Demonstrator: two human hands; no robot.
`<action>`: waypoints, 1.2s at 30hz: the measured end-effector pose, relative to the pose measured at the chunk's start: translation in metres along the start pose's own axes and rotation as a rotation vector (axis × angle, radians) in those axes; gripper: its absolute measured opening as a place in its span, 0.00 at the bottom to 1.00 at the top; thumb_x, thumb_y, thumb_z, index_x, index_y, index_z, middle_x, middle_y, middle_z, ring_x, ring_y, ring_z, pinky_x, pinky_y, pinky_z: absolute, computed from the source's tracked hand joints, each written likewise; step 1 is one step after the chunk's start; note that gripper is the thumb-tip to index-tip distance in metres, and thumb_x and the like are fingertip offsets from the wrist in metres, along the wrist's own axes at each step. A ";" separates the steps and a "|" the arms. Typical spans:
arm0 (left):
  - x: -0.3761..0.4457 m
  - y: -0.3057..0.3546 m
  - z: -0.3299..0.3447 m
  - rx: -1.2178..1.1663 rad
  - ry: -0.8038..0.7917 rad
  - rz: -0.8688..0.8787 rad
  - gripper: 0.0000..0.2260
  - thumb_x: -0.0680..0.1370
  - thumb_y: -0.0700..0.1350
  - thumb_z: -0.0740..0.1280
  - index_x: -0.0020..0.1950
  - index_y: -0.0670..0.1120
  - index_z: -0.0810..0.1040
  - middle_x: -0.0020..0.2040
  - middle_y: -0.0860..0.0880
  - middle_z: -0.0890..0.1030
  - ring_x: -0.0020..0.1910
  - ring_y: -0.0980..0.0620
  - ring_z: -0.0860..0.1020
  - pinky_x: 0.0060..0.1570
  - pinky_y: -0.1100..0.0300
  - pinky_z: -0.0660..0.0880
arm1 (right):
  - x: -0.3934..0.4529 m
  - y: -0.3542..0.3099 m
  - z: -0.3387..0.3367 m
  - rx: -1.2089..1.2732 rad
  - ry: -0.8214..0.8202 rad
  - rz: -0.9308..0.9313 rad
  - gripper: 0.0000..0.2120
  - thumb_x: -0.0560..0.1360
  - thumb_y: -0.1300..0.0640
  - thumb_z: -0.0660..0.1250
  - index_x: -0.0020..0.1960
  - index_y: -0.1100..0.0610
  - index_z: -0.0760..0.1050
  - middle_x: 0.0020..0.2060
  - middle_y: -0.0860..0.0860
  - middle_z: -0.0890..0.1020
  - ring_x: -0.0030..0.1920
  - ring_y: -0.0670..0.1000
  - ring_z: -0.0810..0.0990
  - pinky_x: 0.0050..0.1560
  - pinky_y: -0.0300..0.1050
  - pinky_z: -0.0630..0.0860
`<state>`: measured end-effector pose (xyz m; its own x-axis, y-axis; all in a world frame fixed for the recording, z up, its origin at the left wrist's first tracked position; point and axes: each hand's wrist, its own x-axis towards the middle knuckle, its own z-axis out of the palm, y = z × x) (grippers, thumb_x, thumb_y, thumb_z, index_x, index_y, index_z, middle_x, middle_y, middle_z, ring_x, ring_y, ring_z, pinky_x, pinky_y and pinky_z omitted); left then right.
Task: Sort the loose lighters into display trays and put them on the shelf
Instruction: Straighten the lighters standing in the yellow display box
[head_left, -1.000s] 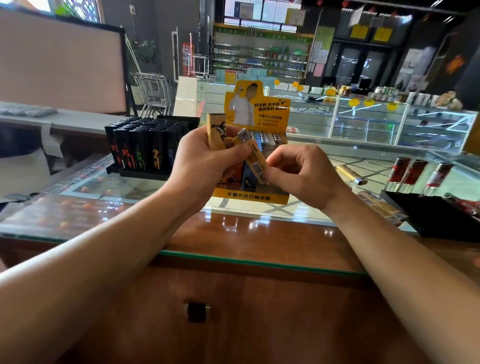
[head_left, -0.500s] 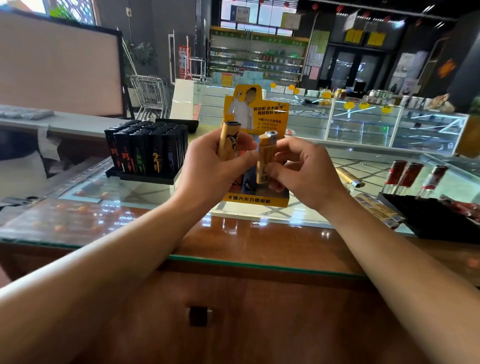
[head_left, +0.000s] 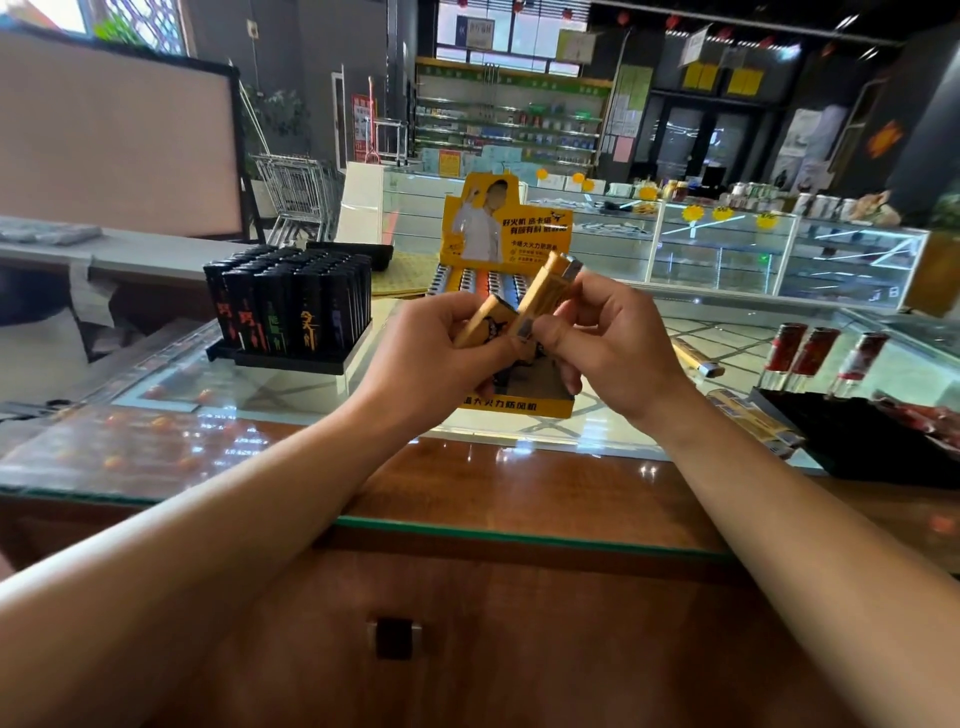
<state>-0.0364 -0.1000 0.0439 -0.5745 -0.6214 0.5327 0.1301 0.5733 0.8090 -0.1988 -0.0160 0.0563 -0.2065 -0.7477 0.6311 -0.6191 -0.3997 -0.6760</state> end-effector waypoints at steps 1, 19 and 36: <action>0.000 -0.001 0.000 0.018 0.006 -0.001 0.05 0.74 0.45 0.74 0.43 0.45 0.81 0.30 0.53 0.79 0.27 0.54 0.78 0.27 0.64 0.73 | 0.000 -0.001 0.000 0.018 0.003 0.002 0.08 0.75 0.61 0.70 0.53 0.54 0.76 0.31 0.50 0.78 0.22 0.55 0.74 0.24 0.48 0.74; 0.002 -0.005 -0.002 0.224 0.161 0.069 0.08 0.75 0.46 0.73 0.43 0.42 0.80 0.34 0.43 0.79 0.31 0.45 0.80 0.33 0.44 0.78 | 0.003 0.005 -0.017 -0.072 0.294 0.068 0.06 0.70 0.57 0.63 0.46 0.52 0.75 0.28 0.49 0.69 0.29 0.51 0.66 0.29 0.44 0.64; -0.001 -0.003 -0.002 0.170 0.105 0.041 0.04 0.76 0.47 0.72 0.42 0.50 0.82 0.31 0.50 0.81 0.29 0.49 0.80 0.34 0.45 0.80 | 0.010 0.030 -0.007 -0.699 0.204 -0.096 0.15 0.74 0.62 0.70 0.60 0.54 0.74 0.50 0.52 0.82 0.38 0.50 0.78 0.39 0.39 0.69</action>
<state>-0.0349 -0.1024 0.0416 -0.4829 -0.6430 0.5944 0.0080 0.6756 0.7373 -0.2248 -0.0320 0.0445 -0.2216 -0.5859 0.7795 -0.9662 0.0238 -0.2567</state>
